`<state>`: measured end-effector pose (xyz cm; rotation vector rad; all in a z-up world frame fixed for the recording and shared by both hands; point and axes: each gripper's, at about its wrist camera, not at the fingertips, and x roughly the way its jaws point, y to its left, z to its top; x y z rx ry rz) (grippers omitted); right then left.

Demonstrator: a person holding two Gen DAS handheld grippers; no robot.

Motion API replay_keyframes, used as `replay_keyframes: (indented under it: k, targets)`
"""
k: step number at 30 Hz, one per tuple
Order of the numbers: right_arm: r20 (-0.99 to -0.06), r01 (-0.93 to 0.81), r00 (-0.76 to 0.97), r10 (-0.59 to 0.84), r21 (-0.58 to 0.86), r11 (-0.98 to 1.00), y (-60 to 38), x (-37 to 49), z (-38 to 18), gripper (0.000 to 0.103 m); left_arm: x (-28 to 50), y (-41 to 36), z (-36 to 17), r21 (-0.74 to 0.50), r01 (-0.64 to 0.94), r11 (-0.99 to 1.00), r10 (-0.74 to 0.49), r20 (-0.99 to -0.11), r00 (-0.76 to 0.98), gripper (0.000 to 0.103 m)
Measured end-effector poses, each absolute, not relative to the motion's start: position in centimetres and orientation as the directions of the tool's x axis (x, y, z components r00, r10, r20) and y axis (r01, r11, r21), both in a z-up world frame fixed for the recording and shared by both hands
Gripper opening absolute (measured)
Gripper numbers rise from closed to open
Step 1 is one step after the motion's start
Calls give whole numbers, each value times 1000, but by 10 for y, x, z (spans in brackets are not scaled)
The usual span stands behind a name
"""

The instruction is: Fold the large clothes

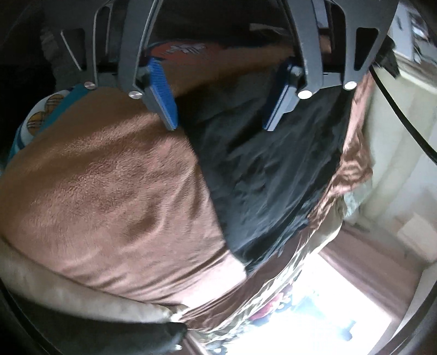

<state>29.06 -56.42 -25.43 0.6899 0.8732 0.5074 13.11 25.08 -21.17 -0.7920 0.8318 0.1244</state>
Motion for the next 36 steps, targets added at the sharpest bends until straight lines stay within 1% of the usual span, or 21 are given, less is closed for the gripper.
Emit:
replay_keyframes:
  k: [3,5,7,12,14,18,19,20,21,22,23,24,25,26,27,28,29,30,32,36]
  targets:
    - [-478,-100,552,683,775,624,-568,300,-264,51,133,253,-214,-629,-390,673,-232,-680,696,69]
    - [-456,-100,545,704,798,595,-569,300,-268,51,131,253,-216,-665,-381,642,-262,-657,706,69]
    - [-414,-110,516,750,836,537,-569,298,-273,51,124,253,-219,-725,-364,585,-323,-620,715,69]
    - [-319,-120,459,829,902,414,-571,291,-288,51,112,248,-220,-788,-335,517,-397,-567,722,69]
    - [-307,-126,458,834,907,403,-570,292,-290,51,110,246,-220,-796,-326,510,-403,-556,727,69]
    - [-323,-110,491,809,898,425,-565,302,-290,50,114,245,-216,-803,-317,504,-383,-537,752,69]
    - [-329,-104,500,801,895,433,-563,306,-290,44,117,244,-214,-797,-317,515,-366,-539,759,68]
    - [-337,-94,506,794,893,439,-561,310,-290,39,119,244,-214,-790,-325,519,-356,-546,759,63]
    - [-343,-79,513,787,894,441,-556,313,-291,38,123,242,-215,-781,-343,522,-344,-561,752,56]
    - [-345,-67,517,783,896,439,-553,312,-290,35,127,242,-216,-775,-358,521,-338,-573,747,52]
    - [-349,-53,523,778,898,438,-550,313,-290,31,130,242,-219,-769,-375,517,-330,-584,742,45]
    - [-355,-38,527,772,898,439,-546,315,-291,29,132,241,-221,-763,-395,511,-320,-595,737,39]
    - [-359,-29,532,767,897,441,-542,316,-290,26,134,242,-222,-760,-406,507,-312,-601,736,37]
    - [-365,-25,540,758,894,448,-539,317,-288,22,135,244,-223,-757,-417,503,-301,-606,737,30]
    - [-374,-19,549,748,889,458,-538,318,-285,19,135,245,-223,-748,-435,501,-281,-616,736,17]
    - [-383,-7,557,737,885,465,-539,319,-284,10,133,247,-222,-738,-456,497,-263,-629,731,12]
    - [-385,2,562,732,886,464,-540,319,-282,3,132,249,-221,-736,-465,492,-254,-632,732,10]
    - [-377,4,567,732,890,455,-542,318,-280,2,129,250,-218,-740,-465,487,-246,-627,740,7]
    - [-356,-22,580,733,892,451,-545,314,-270,0,127,248,-210,-736,-456,500,-234,-622,748,5]
    - [-313,-87,604,733,888,452,-551,299,-243,0,118,244,-186,-743,-423,519,-213,-592,778,3]
